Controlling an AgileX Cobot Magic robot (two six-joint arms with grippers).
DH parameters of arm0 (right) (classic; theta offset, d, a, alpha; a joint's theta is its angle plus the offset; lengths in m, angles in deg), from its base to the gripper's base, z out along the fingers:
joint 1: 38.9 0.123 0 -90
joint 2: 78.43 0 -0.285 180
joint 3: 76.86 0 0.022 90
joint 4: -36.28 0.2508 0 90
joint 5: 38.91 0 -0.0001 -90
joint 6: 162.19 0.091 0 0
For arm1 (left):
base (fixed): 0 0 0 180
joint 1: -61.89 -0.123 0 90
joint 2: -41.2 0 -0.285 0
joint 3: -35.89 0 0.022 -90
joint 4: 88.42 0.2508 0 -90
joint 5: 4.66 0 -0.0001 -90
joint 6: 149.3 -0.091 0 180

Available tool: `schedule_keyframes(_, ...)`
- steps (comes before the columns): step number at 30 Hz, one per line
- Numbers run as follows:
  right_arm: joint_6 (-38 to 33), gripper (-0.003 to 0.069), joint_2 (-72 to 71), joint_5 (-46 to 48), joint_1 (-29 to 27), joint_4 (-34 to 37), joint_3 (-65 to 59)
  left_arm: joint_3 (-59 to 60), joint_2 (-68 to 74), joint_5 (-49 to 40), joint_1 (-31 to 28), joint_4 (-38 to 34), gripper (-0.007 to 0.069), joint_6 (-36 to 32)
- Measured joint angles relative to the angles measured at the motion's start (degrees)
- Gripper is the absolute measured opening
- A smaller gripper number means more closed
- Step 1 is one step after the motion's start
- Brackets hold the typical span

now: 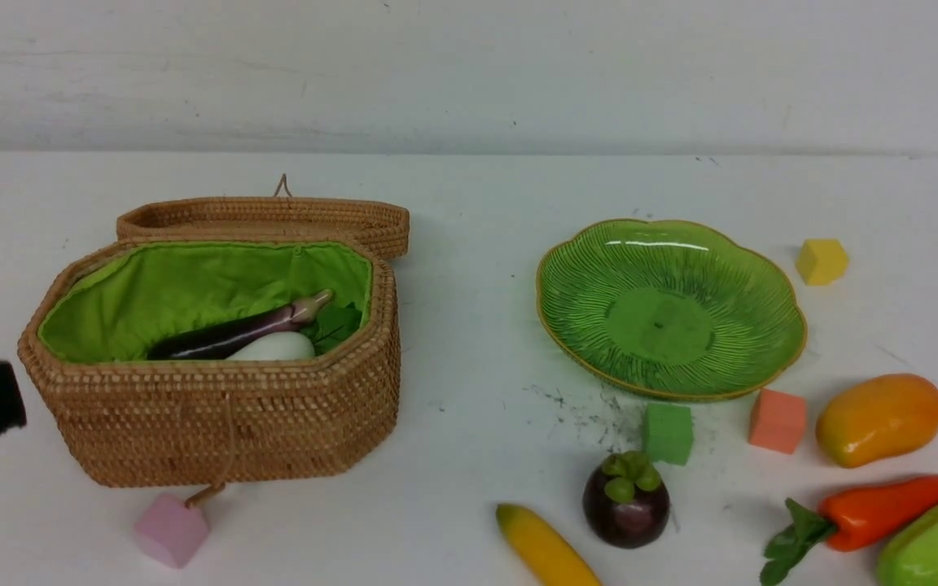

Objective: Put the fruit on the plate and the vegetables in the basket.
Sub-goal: Use the right arm to grab a banana and put it into the right plate

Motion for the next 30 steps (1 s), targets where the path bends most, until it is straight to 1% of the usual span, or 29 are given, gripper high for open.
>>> schedule_keyframes(4, 0.00, 0.0243, 0.00, 0.00, 0.00, 0.00, 0.00, 1.63, 0.00, 3.13, 0.00, 1.63, -0.0013, 0.00)
schedule_keyframes(8, 0.00, 0.0243, 0.00, 0.00, 0.00, 0.00, 0.00, 6.34, 0.00, 6.64, 0.00, 6.21, -0.0013, 0.00)
schedule_keyframes(11, 0.00, 0.0243, 0.00, 0.00, 0.00, 0.00, 0.00, 13.16, -1.43, 10.43, 0.00, 11.73, -0.0013, 0.19)
schedule_keyframes(14, 0.00, 0.0243, 0.00, 0.00, 0.00, 0.00, 0.00, 19.44, -5.62, 14.63, -0.19, 14.77, -0.0013, 1.64)
schedule_keyframes(17, 0.00, 0.0243, 0.00, 0.00, 0.00, 0.00, 0.00, 24.13, -10.22, 17.39, -1.67, 16.46, -0.0013, 3.48)
schedule_keyframes(19, 0.00, 0.0243, 0.00, 0.00, 0.00, 0.00, 0.00, 29.57, -16.41, 18.55, -5.13, 17.48, -0.0011, 4.52)
schedule_keyframes(21, 0.00, 0.0243, 0.00, 0.00, 0.00, 0.00, 0.00, 33.93, -21.57, 18.67, -8.00, 17.62, -0.0009, 4.70)
schedule_keyframes(22, 0.00, 0.0243, 0.00, 0.00, 0.00, 0.00, 0.00, 34.38, -22.04, 18.67, -8.00, 17.68, -0.0008, 4.70)
schedule_keyframes(23, 0.00, 0.0243, 0.00, 0.00, 0.00, 0.00, 0.00, 37.96, -24.80, 18.62, -10.27, 17.75, -0.0008, 4.76)
schedule_keyframes(24, 0.00, 0.0243, 0.00, 0.00, 0.00, 0.00, 0.00, 40.18, -25.28, 18.22, -11.21, 17.75, -0.0006, 4.76)
schedule_keyframes(27, 0.00, 0.0243, 0.00, 0.00, 0.00, 0.00, 0.00, 42.83, -25.49, 14.38, -12.72, 17.75, -0.0005, 4.96)
schedule_keyframes(30, 0.00, 0.0243, 0.00, 0.00, 0.00, 0.00, 0.00, 43.27, -25.49, 11.13, -12.93, 17.47, -0.0002, 5.25)
